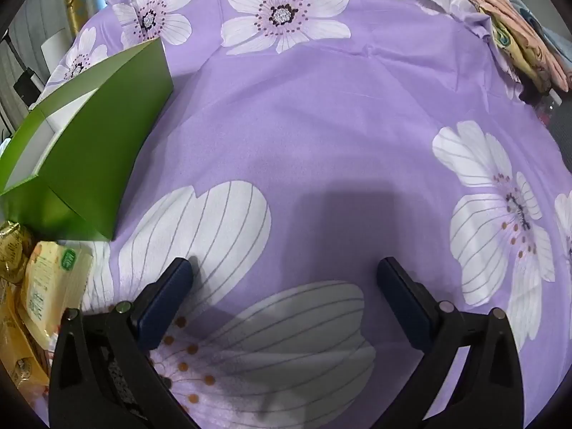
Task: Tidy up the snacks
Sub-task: 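Move the right gripper toward the pile of snack packets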
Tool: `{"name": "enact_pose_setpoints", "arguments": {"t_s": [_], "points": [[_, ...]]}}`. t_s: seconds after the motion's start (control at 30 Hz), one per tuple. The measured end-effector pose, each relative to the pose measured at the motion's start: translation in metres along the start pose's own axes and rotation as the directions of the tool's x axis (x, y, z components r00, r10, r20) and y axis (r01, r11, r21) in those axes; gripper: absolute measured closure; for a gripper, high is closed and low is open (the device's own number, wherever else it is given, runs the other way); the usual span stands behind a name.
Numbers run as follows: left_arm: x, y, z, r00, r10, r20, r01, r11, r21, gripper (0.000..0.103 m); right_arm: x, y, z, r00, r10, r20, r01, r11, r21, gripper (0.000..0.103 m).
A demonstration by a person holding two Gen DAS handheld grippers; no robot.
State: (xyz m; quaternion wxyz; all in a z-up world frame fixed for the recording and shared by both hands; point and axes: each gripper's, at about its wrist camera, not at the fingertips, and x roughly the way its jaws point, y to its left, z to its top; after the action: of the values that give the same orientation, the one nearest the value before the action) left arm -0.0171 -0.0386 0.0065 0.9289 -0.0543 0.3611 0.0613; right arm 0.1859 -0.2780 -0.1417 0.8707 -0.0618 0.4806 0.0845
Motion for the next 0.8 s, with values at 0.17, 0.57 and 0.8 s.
{"name": "enact_pose_setpoints", "arguments": {"t_s": [0.17, 0.57, 0.8], "points": [[-0.01, 0.002, 0.003, 0.999, 0.042, 0.017, -0.042, 0.999, 0.0, 0.001, -0.083, 0.0, -0.016, 0.988, 0.034, 0.151, -0.036, 0.999, 0.007, 0.0], [-0.03, 0.009, -0.007, 0.999, 0.038, 0.036, -0.037, 0.999, -0.023, 0.001, -0.199, 0.078, -0.06, 0.916, 0.345, 0.206, -0.297, 0.927, -0.23, 0.0], [-0.04, 0.013, -0.016, 0.999, 0.024, 0.041, -0.023, 0.999, -0.025, 0.001, -0.212, 0.108, -0.075, 0.911, 0.37, 0.185, -0.309, 0.906, -0.29, 0.0]]}}
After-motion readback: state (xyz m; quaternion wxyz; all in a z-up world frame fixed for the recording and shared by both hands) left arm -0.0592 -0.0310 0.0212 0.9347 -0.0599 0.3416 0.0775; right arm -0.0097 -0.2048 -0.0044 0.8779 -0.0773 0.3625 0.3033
